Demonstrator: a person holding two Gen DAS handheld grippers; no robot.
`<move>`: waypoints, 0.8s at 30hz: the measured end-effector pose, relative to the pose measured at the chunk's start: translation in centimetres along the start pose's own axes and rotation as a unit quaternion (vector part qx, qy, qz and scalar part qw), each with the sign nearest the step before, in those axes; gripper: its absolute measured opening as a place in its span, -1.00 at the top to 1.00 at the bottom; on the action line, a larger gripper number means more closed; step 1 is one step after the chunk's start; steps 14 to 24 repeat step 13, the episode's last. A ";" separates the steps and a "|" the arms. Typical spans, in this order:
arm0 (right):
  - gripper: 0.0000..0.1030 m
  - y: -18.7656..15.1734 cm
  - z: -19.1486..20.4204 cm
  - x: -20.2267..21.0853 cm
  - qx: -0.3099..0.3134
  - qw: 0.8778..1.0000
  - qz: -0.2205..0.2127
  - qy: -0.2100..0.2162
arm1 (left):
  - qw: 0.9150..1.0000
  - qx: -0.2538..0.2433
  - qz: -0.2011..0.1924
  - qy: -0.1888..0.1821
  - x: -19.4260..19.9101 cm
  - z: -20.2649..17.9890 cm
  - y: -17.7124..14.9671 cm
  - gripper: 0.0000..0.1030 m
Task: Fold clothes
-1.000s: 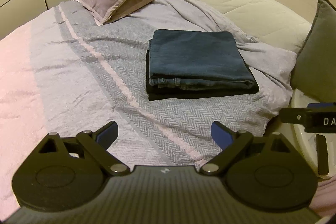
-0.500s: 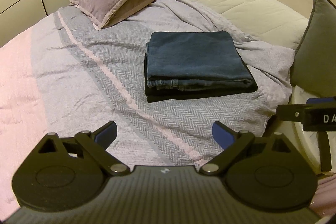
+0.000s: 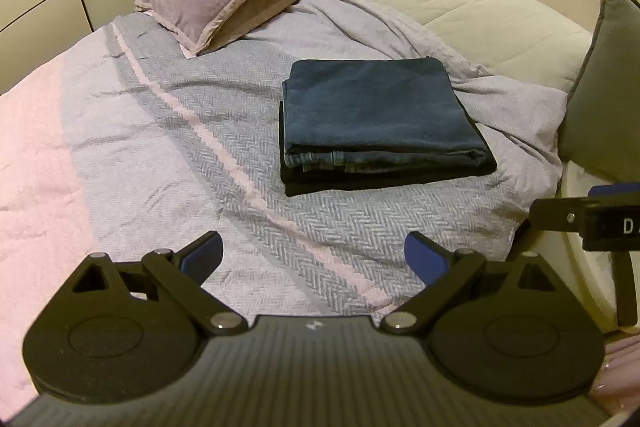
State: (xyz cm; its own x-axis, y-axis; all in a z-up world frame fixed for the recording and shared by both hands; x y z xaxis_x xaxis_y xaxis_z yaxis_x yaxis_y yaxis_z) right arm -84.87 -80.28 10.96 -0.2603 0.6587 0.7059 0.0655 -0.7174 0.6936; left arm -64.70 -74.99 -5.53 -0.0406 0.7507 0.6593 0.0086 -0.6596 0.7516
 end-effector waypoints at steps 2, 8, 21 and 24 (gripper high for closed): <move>-0.62 0.0 -0.1 0.0 0.000 1.000 0.000 0.000 | 1.000 0.000 0.001 0.000 -0.1 -0.1 0.0 -0.87; -0.62 0.1 -0.3 -0.1 0.000 1.000 0.001 -0.001 | 1.000 -0.008 0.001 -0.004 -0.2 -0.6 0.1 -0.87; -0.62 0.1 -0.5 -0.1 0.001 1.000 0.001 0.000 | 1.000 -0.008 -0.008 -0.009 -0.2 -1.0 0.3 -0.87; -0.62 0.1 -0.5 -0.1 0.001 1.000 0.001 0.000 | 1.000 -0.008 -0.008 -0.009 -0.2 -1.0 0.3 -0.87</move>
Point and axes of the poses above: each gripper's, at about its wrist camera, not at the fingertips, and x roughly against the way its jaws point, z to its left, y to its top, the point moved 4 cm from there along -x, roughly the way its jaws point, and after that the axes turned 10 degrees about -z, right-handed, at the moved point
